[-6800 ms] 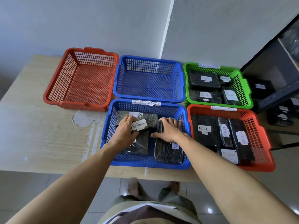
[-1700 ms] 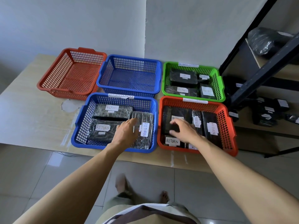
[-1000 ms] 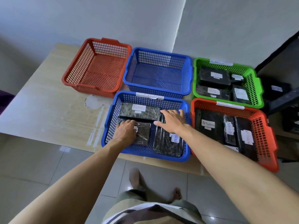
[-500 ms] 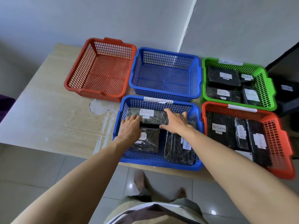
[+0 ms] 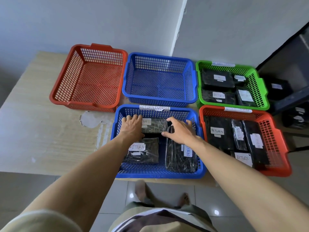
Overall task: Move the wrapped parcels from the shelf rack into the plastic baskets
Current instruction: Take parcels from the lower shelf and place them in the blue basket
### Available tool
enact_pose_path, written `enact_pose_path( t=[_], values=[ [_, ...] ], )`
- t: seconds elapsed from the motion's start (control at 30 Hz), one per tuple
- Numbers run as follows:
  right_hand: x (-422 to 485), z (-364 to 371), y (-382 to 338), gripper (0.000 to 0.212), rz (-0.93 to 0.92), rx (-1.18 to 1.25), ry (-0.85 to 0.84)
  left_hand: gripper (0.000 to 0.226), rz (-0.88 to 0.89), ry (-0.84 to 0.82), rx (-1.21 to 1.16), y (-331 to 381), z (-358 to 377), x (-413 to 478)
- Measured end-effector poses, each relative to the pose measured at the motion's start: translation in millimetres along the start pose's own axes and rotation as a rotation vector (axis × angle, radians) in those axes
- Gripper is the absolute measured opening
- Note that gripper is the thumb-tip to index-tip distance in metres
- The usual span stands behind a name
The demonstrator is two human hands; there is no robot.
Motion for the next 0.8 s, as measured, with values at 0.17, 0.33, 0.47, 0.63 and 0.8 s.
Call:
enact_pose_path(
  t=[0.17,0.33,0.47,0.63,0.8],
  values=[
    [-0.5,-0.6,0.3,0.063,0.020,-0.036,0.046,0.079,0.008,0.060,0.110,1.9,-4.4,-0.2],
    [-2.4,2.5,-4.6,0.061,0.027,-0.037,0.104,0.088,-0.039,0.075,0.102,5.1,2.6,-5.3],
    [-3.3,-0.5,-2.9,0.067,0.042,0.017,0.045,0.081,-0.040,0.089,0.121,8.6,2.1,-6.2],
    [-4.2,6.0,-0.2,0.048,0.106,0.009,-0.013,0.082,-0.037,0.087,0.149,9.9,4.6,-8.8],
    [-2.3,7.2,-1.3,0.039,0.134,0.083,-0.019,0.084,-0.047,0.069,0.113,9.2,5.1,-9.1]
  ],
)
Point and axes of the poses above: each hand's wrist, its own x-axis towards the middle knuckle, its own z-axis out of the palm, y = z × x, the point moved 3 cm from there along x, towards the middle knuckle, and after that the axes turned 5 degrees about x, right-handed, at the moved point
